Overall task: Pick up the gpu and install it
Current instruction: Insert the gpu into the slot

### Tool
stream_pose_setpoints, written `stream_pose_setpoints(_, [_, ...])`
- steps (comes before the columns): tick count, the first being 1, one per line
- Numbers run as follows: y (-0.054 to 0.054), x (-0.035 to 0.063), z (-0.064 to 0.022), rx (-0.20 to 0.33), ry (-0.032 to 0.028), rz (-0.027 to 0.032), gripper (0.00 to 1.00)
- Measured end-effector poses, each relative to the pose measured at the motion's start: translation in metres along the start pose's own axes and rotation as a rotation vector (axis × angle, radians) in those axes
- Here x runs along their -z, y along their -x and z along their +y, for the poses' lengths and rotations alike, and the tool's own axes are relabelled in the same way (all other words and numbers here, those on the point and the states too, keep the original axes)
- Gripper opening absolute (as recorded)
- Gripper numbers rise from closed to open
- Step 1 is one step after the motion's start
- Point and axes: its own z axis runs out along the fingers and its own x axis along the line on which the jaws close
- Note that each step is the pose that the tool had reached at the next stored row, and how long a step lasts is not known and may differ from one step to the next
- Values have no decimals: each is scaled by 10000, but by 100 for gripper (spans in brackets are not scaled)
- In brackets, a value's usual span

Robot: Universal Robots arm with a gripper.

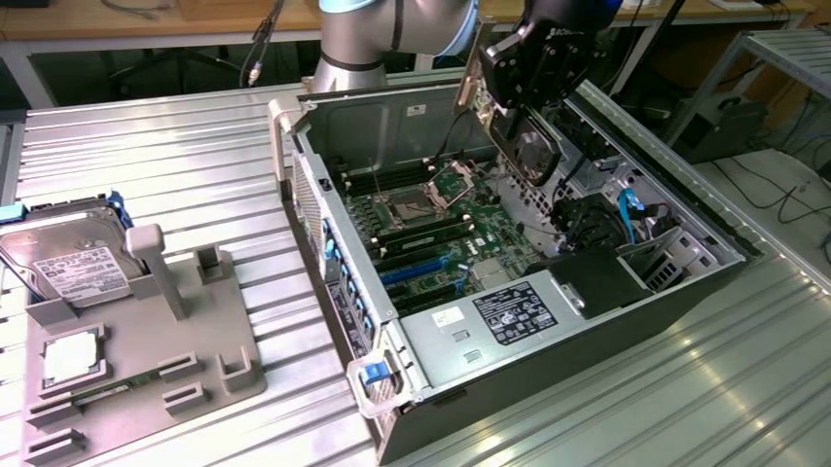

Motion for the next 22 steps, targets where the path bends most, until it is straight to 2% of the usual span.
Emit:
stream_pose_setpoints(3, [0, -2, 0, 96, 0, 4, 28])
stream_pose_setpoints(12, [0, -2, 0, 1870, 0, 87, 28])
stream_pose_setpoints(16, [0, -3, 0, 2871, 0, 134, 28])
stream_pose_setpoints(22, [-3, -2, 0, 3900, 1, 183, 28])
